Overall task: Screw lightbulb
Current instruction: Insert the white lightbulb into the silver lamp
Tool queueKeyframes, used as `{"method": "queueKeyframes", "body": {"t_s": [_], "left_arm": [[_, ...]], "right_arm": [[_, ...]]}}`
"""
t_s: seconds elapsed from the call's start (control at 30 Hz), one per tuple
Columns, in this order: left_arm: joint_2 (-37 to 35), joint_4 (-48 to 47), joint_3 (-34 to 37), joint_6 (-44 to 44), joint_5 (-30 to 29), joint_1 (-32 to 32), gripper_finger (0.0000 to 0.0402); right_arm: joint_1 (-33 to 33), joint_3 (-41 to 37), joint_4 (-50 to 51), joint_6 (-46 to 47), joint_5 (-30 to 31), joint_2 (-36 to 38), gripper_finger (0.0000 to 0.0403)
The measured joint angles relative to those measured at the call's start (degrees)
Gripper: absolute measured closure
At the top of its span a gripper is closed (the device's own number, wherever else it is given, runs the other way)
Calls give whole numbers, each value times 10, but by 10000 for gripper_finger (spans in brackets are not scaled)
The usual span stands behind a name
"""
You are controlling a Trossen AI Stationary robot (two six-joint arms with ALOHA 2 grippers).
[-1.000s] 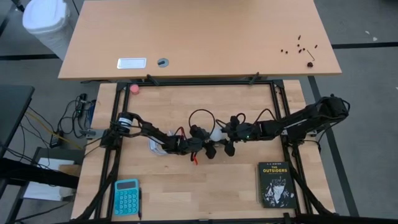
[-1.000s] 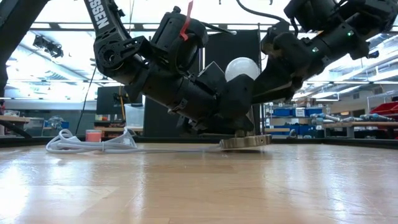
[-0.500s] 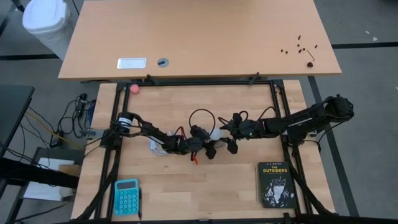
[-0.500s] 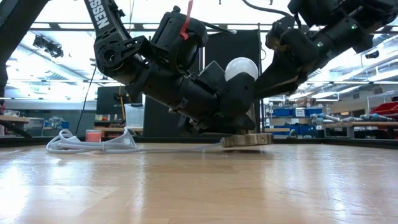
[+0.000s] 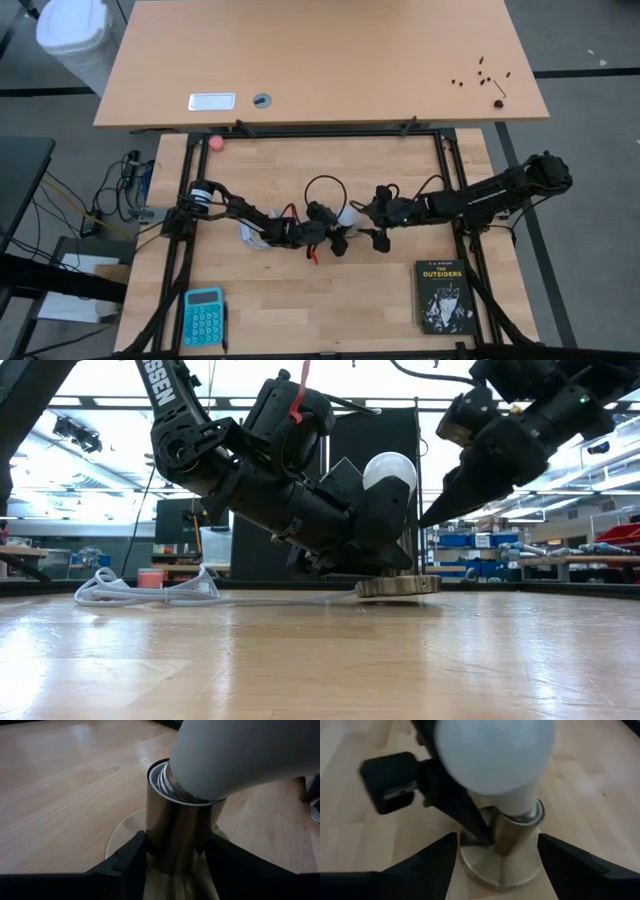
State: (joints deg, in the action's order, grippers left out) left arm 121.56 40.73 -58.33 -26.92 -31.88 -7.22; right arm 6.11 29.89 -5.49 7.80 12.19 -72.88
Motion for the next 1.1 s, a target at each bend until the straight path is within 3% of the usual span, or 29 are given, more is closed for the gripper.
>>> {"method": "queueKeyframes", "body": {"t_s": [0.1,0.23,0.47,0.77,1.1], "left_arm": [[0,-1,0,1,0,0,213],[0,-6,0,12,0,0,213],[0,-9,0,11,0,0,213],[0,-11,0,-3,3,0,213],[0,-16,0,-3,5,0,213]], "right_arm": [[17,15,32,-18,19,-1,99],[37,83,156,-45,75,-12,76],[40,193,270,-54,82,-72,51],[64,302,350,-70,170,-176,50],[61,372,379,-112,163,-228,58]]}}
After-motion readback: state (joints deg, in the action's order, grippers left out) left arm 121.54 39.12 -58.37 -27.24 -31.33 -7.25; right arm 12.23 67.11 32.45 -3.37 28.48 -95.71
